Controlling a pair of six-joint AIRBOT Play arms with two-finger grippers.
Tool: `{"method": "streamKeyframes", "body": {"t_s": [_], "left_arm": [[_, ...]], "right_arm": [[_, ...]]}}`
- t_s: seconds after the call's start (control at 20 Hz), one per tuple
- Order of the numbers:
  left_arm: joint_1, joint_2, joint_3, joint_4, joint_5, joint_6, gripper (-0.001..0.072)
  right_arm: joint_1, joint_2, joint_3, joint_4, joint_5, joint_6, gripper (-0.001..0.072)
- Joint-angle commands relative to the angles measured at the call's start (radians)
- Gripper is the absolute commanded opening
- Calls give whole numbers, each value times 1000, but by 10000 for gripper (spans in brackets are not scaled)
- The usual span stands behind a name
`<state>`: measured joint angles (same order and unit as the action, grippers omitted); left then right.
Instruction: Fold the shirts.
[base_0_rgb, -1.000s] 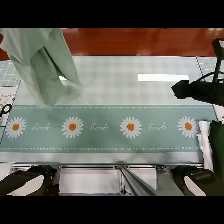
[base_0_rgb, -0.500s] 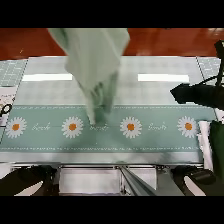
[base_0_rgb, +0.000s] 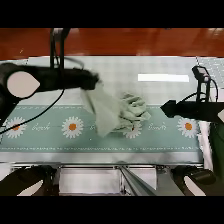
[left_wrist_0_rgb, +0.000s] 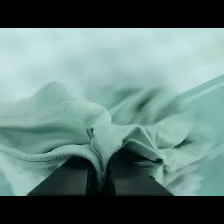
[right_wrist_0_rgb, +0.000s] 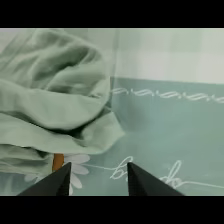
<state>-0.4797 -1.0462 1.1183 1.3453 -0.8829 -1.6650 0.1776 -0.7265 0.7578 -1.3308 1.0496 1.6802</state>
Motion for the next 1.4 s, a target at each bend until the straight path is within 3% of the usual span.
{"method": "streamKeyframes", "body": {"t_s": [0.0,0.1,0.2,0.25,0.3,0.35,0.45,0.55,0.6,0.75,0.85,1.0,1.15,1.2,1.25,1.3,1.35], "left_arm": [[179,8,-271,-41,-138,9,23],[212,-12,-365,-119,-129,76,23],[214,-45,-393,-119,-119,82,48],[215,-59,-380,-110,-122,82,214],[221,-63,-349,-76,-141,79,504],[241,-62,-286,-19,-203,80,509],[311,-48,-120,90,-358,87,507],[433,4,-15,89,-377,105,507],[511,46,-26,9,-356,98,507],[639,103,-277,-396,-330,169,507],[645,92,-462,-488,-316,241,507],[679,84,-581,-581,-203,328,507],[654,-6,-596,-710,-172,438,506],[641,-40,-596,-776,-171,493,421],[635,-67,-596,-833,-176,546,85],[634,-83,-595,-877,-192,616,22],[636,-84,-595,-883,-198,636,22]], "right_arm": [[1,0,-82,61,-97,0,392],[1,0,-114,87,-170,-18,416],[1,-15,-118,105,-192,-43,416],[0,-29,-114,101,-195,-44,416],[-16,-50,-92,88,-178,-49,416],[-50,-68,-44,90,-135,-77,416],[-171,-79,90,48,-45,-142,415],[-350,-74,128,-144,7,-43,414],[-436,-74,100,-152,34,-39,414],[-564,-74,-108,195,-32,-197,411],[-541,-76,-223,413,-100,-317,411],[-462,-116,-254,459,-98,-351,411],[-350,-219,-254,478,-144,-351,411],[-319,-255,-254,499,-163,-356,411],[-295,-289,-254,533,-175,-367,411],[-278,-323,-254,582,-180,-390,411],[-270,-352,-254,628,-179,-413,411]]}}
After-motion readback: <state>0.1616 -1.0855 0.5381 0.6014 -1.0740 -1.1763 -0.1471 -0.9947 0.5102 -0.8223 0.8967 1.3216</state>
